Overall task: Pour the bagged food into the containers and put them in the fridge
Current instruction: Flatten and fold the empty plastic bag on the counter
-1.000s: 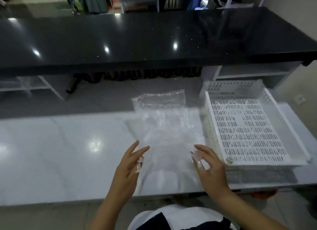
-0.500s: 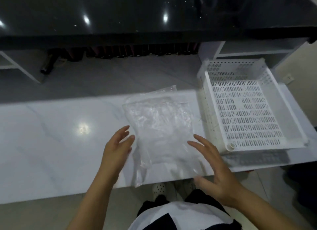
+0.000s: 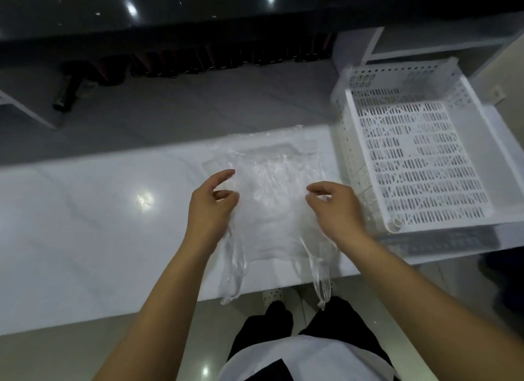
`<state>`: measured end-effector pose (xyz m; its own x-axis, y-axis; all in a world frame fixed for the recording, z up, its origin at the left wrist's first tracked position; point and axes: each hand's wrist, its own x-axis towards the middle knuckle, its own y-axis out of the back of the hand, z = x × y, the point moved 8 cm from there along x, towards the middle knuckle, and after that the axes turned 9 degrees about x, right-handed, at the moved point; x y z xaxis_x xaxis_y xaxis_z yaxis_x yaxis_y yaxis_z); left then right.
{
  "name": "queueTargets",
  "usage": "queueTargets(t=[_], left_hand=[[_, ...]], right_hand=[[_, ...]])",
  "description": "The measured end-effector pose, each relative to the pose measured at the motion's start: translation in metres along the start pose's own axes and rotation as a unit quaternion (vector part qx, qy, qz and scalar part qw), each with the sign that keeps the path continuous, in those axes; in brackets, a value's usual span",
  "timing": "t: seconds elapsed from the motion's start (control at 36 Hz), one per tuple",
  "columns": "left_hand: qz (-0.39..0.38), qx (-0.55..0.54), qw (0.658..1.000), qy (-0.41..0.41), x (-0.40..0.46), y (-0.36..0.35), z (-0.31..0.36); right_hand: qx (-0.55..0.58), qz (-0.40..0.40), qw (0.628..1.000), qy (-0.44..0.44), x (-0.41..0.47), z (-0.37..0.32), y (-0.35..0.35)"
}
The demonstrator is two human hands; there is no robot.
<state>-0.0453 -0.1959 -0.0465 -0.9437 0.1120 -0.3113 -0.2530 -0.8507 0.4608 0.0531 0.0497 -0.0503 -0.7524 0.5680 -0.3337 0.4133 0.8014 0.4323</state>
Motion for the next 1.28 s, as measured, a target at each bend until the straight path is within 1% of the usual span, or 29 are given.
queueTargets(t=[0.08, 0.17, 0.22, 0.28, 0.36, 0.42, 0.47, 0.53, 0.58, 0.64, 0.67, 0.72, 0.78, 0.83, 0.89, 0.94, 1.03, 1.08, 1.19, 1.28], left_hand=[[-0.004, -0.003, 1.000, 0.000, -0.005, 0.002, 0.002], [-0.012, -0.013, 1.000, -0.002, -0.013, 0.003, 0.001], [-0.020, -0.019, 1.000, -0.001, -0.019, 0.003, -0.002], [-0.032, -0.009, 0.999, -0.005, -0.024, 0.001, -0.007], [-0.045, 0.020, 0.998, -0.026, -0.032, -0.004, -0.007], [-0.025, 0.060, 0.996, -0.058, -0.037, -0.002, 0.000], [0.024, 0.097, 0.990, -0.099, -0.042, 0.006, 0.011], [0.076, 0.137, 0.977, -0.144, -0.047, 0.013, 0.026], [0.094, 0.161, 0.969, -0.165, -0.050, 0.013, 0.041], [0.064, 0.202, 0.965, -0.152, -0.042, -0.002, 0.049], [0.047, 0.253, 0.957, -0.136, -0.037, -0.013, 0.052], [0.017, 0.337, 0.935, -0.108, -0.025, -0.039, 0.055], [0.005, 0.347, 0.932, -0.104, -0.014, -0.061, 0.057], [0.003, 0.357, 0.926, -0.122, -0.003, -0.077, 0.052], [-0.006, 0.402, 0.905, -0.138, 0.007, -0.090, 0.038], [-0.014, 0.437, 0.888, -0.145, 0.015, -0.095, 0.018], [-0.001, 0.483, 0.858, -0.178, 0.019, -0.094, -0.004], [0.004, 0.500, 0.844, -0.195, 0.020, -0.093, -0.012], [0.012, 0.509, 0.838, -0.196, 0.023, -0.092, -0.015], [0.017, 0.507, 0.841, -0.188, 0.025, -0.092, -0.016]], right_hand=[[0.040, 0.027, 0.998, 0.035, -0.016, -0.003, 0.011], [0.052, 0.052, 0.996, 0.050, -0.032, 0.005, 0.021], [0.043, 0.057, 0.997, 0.040, -0.040, 0.015, 0.024], [0.020, 0.045, 0.998, 0.032, -0.046, 0.022, 0.021], [-0.029, 0.051, 0.997, 0.053, -0.052, 0.020, 0.019], [-0.041, 0.070, 0.993, 0.083, -0.058, 0.012, 0.020], [-0.033, 0.098, 0.988, 0.118, -0.066, -0.001, 0.024], [-0.021, 0.115, 0.976, 0.186, -0.074, -0.021, 0.025], [-0.031, 0.090, 0.958, 0.269, -0.074, -0.046, 0.016], [-0.084, 0.034, 0.944, 0.316, -0.060, -0.063, -0.005], [-0.130, 0.002, 0.939, 0.317, -0.049, -0.066, -0.019], [-0.244, -0.047, 0.925, 0.286, -0.019, -0.060, -0.046], [-0.344, -0.074, 0.906, 0.236, 0.007, -0.039, -0.067], [-0.397, -0.089, 0.893, 0.195, 0.023, -0.013, -0.077], [-0.416, -0.082, 0.889, 0.175, 0.026, 0.006, -0.077], [-0.416, -0.062, 0.890, 0.174, 0.027, 0.014, -0.073], [-0.407, -0.056, 0.894, 0.181, 0.025, 0.015, -0.072], [-0.404, -0.053, 0.895, 0.181, 0.025, 0.014, -0.072], [-0.404, -0.041, 0.896, 0.176, 0.026, 0.015, -0.069], [-0.408, -0.034, 0.895, 0.175, 0.028, 0.016, -0.068]])
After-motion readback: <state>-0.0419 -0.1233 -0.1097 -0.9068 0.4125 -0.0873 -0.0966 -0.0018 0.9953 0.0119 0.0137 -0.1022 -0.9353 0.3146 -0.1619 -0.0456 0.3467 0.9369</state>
